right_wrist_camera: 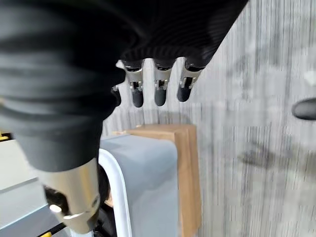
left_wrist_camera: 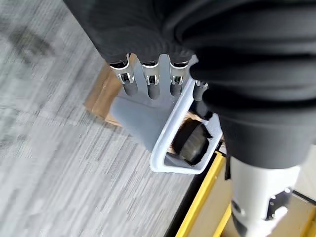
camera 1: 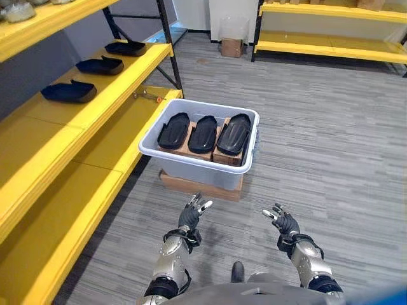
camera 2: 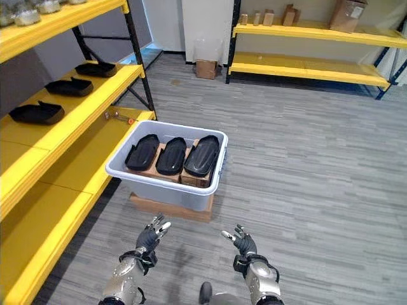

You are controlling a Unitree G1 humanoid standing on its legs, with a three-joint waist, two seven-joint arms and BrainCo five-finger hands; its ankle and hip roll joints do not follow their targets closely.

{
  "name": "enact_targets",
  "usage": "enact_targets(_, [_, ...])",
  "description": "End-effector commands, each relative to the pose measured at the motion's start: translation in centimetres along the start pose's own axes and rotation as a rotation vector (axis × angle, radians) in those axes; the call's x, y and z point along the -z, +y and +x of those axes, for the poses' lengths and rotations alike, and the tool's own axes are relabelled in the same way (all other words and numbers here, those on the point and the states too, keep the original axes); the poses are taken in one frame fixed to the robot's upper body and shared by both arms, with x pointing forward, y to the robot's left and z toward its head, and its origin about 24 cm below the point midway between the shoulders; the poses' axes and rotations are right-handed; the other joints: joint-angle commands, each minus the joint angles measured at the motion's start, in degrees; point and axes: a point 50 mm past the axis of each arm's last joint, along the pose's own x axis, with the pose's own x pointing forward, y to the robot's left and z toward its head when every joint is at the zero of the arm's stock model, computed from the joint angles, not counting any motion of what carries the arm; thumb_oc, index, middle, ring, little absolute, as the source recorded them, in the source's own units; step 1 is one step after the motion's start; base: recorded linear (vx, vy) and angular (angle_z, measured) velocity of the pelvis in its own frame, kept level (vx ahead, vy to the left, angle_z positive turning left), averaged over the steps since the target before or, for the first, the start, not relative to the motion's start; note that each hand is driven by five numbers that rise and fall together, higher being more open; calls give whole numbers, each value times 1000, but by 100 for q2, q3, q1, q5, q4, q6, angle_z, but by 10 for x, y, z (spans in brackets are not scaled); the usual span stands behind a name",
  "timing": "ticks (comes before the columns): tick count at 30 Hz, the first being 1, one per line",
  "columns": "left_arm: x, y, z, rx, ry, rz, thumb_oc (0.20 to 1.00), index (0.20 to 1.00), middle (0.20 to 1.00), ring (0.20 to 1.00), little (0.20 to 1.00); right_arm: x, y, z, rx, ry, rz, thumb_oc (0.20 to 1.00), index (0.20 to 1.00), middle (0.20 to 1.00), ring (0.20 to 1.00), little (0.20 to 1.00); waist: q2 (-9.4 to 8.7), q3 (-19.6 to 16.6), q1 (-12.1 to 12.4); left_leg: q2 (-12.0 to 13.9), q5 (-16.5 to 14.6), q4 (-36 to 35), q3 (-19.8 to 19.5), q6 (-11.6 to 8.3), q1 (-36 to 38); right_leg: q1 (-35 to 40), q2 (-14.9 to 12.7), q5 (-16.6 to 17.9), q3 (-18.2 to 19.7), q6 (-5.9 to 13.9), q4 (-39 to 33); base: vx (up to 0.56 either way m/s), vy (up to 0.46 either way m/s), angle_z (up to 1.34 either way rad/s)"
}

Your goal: Move parts from the plastic box to the shelf.

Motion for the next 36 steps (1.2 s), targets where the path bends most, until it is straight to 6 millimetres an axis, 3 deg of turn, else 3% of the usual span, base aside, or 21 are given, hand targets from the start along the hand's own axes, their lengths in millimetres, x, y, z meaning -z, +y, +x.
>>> enact_targets(1, [-1,7,-4,1,-27,9,1000,1000,1000,1000,1000,-13,9,3,-28,-65,-16,1000,1000,1000,1000,1000,41,307,74,476,-161,-3297,889,792,745,1133,-415,564,507,1072,-649,214,88,-11])
enact_targets(3, [-3,8,-5,5,-39,11,1000,1000,1000,1000,1000,-12,9,3,-26,-64,-6,1000,1000,1000,1000,1000,136,236,110,773,-10,-4761,756,1079,818,1142,-361,538,562,1101,-657,226,156,-8])
enact_targets(4, [-5,10,-6,-1,-48,9,1000,1000,1000,1000,1000,-13,7,3,-21,-66,-3,1000,1000,1000,1000,1000,151,201,140,958,0,-5426,704,1121,781,1243,-389,469,592,1142,-693,274,185,-26])
enact_targets(5, [-5,11,-9,-3,-56,2,1000,1000,1000,1000,1000,-12,6,2,-19,-70,7,1000,1000,1000,1000,1000,206,109,159,1084,217,-5885,661,1105,857,1264,-426,481,651,1147,-678,256,210,-50])
enact_targets(8, [-1,12,-10,-7,-39,10,1000,1000,1000,1000,1000,-10,6,3,-20,-64,17,1000,1000,1000,1000,1000,450,-211,98,1078,387,-5805,686,869,1301,1139,-483,541,816,1079,-513,189,289,-71])
enact_targets(10, [-1,12,-10,-6,-39,6,1000,1000,1000,1000,1000,-9,6,3,-17,-64,27,1000,1000,1000,1000,1000,490,-325,65,1091,393,-5880,793,879,1385,1090,-494,563,845,1076,-495,114,191,-82])
enact_targets(15, [-3,10,-7,11,-42,23,1000,1000,1000,1000,1000,-3,10,1,-29,-52,53,1000,1000,1000,1000,1000,566,-600,-24,752,476,-6024,801,897,1602,944,-757,573,825,1054,-414,152,299,-7])
enact_targets(19, [-9,13,-6,3,-61,30,1000,1000,1000,1000,1000,-8,15,2,-43,-72,55,1000,1000,1000,1000,1000,637,-602,-29,496,488,-6021,789,920,1783,917,-1002,563,764,1076,-377,114,312,23])
enact_targets(28, [-15,20,-6,-13,-68,62,1000,1000,1000,1000,1000,-14,25,4,-66,-96,58,1000,1000,1000,1000,1000,818,-409,-34,161,483,-6281,716,983,2086,688,-1137,516,897,1053,115,53,234,9])
enact_targets(29, [-19,17,-4,8,-77,86,1000,1000,1000,1000,1000,-19,29,4,-84,-113,52,1000,1000,1000,1000,1000,938,-304,-84,87,465,-6440,750,992,2209,531,-1171,510,831,1021,446,36,343,-5])
enact_targets(32, [-20,18,-5,12,-79,107,1000,1000,1000,1000,1000,-22,40,6,-128,-115,35,1000,1000,1000,1000,1000,1076,-62,-74,91,368,-6440,973,974,2401,344,-1210,403,396,1034,950,14,242,-36])
enact_targets(34, [-19,19,-6,7,-78,111,1000,1000,1000,1000,1000,-22,46,7,-151,-108,20,1000,1000,1000,1000,1000,1094,81,-75,78,311,-6440,1091,953,2509,261,-1011,360,196,1119,1194,-6,127,-63])
enact_targets(36, [-18,18,-5,4,-77,102,1000,1000,1000,1000,1000,-23,49,7,-168,-107,5,1000,1000,1000,1000,1000,1125,215,-156,41,224,-6440,1089,982,2546,-105,-472,341,62,1250,1280,-3,80,-65])
